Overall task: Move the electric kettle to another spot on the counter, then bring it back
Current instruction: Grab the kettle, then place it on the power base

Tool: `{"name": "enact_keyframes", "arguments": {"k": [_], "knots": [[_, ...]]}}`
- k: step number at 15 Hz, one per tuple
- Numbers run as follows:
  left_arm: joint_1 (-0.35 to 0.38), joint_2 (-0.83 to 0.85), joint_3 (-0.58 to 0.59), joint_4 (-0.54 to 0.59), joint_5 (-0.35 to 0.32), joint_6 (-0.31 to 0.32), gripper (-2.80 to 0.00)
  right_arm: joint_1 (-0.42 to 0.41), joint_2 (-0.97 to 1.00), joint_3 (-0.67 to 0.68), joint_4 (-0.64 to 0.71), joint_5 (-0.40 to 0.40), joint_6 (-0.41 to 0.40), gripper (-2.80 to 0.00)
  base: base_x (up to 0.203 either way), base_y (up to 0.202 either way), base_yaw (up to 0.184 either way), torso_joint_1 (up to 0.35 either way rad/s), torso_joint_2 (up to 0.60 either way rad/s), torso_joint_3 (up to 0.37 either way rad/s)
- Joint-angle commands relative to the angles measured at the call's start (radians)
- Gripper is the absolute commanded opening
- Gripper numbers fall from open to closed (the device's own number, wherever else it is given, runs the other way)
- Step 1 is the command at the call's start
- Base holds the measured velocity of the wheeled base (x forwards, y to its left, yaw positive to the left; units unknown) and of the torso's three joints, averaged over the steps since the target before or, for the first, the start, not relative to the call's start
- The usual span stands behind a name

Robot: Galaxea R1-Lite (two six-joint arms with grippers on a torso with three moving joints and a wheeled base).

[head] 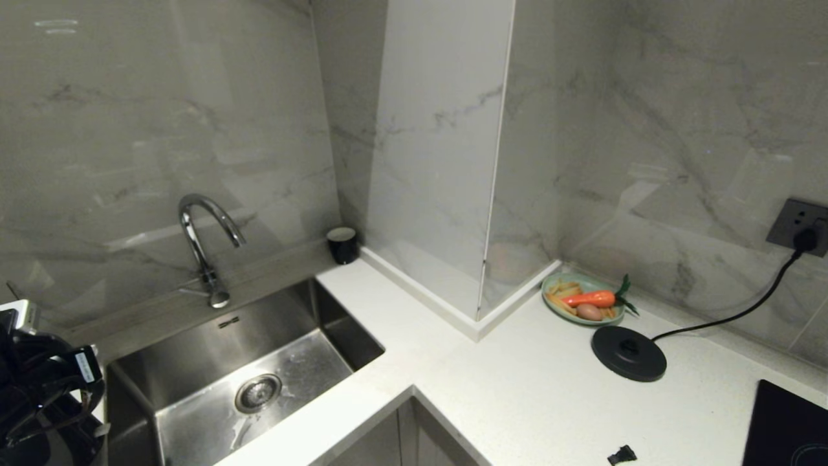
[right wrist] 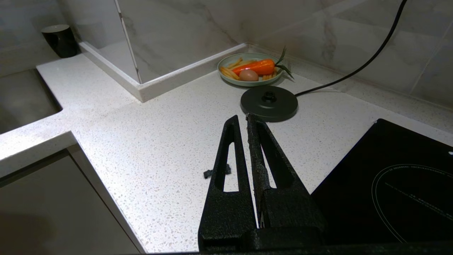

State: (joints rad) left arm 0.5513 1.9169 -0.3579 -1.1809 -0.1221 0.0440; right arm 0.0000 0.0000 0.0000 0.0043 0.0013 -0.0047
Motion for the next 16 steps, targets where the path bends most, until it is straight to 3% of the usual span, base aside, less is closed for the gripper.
{"name": "enact_keyframes", "arguments": {"k": [1, 4, 10, 16], "knots": [[-0.009, -0.062, 0.006, -0.008, 0.0, 0.002, -2.8, 0.0, 0.001, 0.0, 0.0, 0.0, 0.0, -2.8, 0.0, 0.0, 0.0, 0.0, 0.0, 0.0], [-0.04, -0.15, 0.011, 0.022, 0.004, 0.001, -2.8, 0.0, 0.001, 0.0, 0.0, 0.0, 0.0, -2.8, 0.0, 0.0, 0.0, 0.0, 0.0, 0.0], [-0.153, -0.353, -0.029, 0.249, 0.005, -0.009, -2.8, 0.0, 0.0, 0.0, 0.0, 0.0, 0.0, -2.8, 0.0, 0.0, 0.0, 0.0, 0.0, 0.0], [-0.206, -0.422, -0.025, 0.301, 0.007, -0.019, -2.8, 0.0, 0.0, 0.0, 0.0, 0.0, 0.0, -2.8, 0.0, 0.0, 0.0, 0.0, 0.0, 0.0]]}}
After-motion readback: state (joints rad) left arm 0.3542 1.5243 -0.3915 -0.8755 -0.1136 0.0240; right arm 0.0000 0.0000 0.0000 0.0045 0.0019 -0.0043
